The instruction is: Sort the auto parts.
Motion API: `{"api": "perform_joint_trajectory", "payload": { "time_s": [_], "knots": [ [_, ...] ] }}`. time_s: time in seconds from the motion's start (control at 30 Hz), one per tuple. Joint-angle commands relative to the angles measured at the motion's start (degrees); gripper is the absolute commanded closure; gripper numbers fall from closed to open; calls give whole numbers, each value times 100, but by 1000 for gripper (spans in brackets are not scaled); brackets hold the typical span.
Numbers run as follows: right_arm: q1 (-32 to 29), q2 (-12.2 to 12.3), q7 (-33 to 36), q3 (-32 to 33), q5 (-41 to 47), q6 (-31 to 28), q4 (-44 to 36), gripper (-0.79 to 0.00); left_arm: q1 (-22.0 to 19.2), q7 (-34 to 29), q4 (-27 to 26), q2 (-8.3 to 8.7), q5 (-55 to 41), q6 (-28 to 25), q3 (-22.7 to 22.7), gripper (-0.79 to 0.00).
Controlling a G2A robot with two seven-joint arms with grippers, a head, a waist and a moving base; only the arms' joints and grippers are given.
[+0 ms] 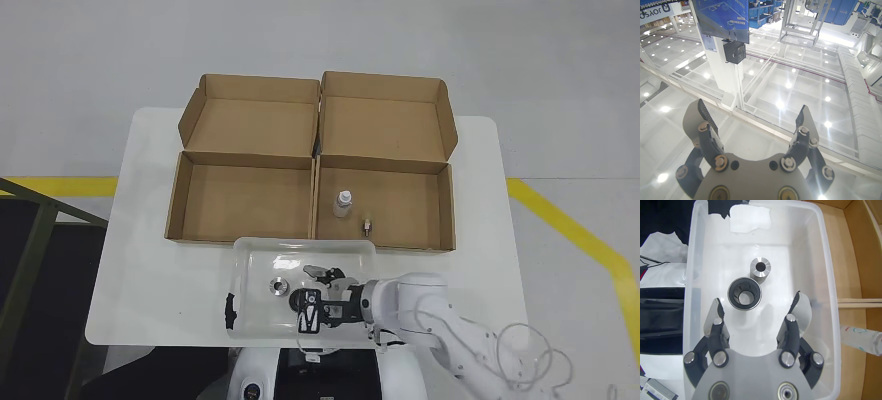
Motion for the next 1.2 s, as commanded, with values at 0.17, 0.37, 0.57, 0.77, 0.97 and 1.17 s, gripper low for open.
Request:
{"api": "perform_joint_trajectory", "payload": {
  "time_s": [0.17,0.37,0.57,0.77,0.97,1.17],
  "knots": [
    [241,-83,26,-215,164,101,401,-573,0,0,0,0,0,0,0,-785],
    [443,-153,48,-391,321,92,669,-465,0,0,0,0,0,0,0,-785],
    [511,-172,36,-434,452,30,720,-366,0,0,0,0,0,0,0,-785],
    [534,-185,5,-504,513,-35,729,-372,0,0,0,0,0,0,0,-785],
    [573,-203,-31,-555,502,-2,768,-520,0,0,0,0,0,0,0,-785],
    [621,-219,-66,-597,552,-27,821,-283,0,0,0,0,0,0,0,-785]
  ]
}}
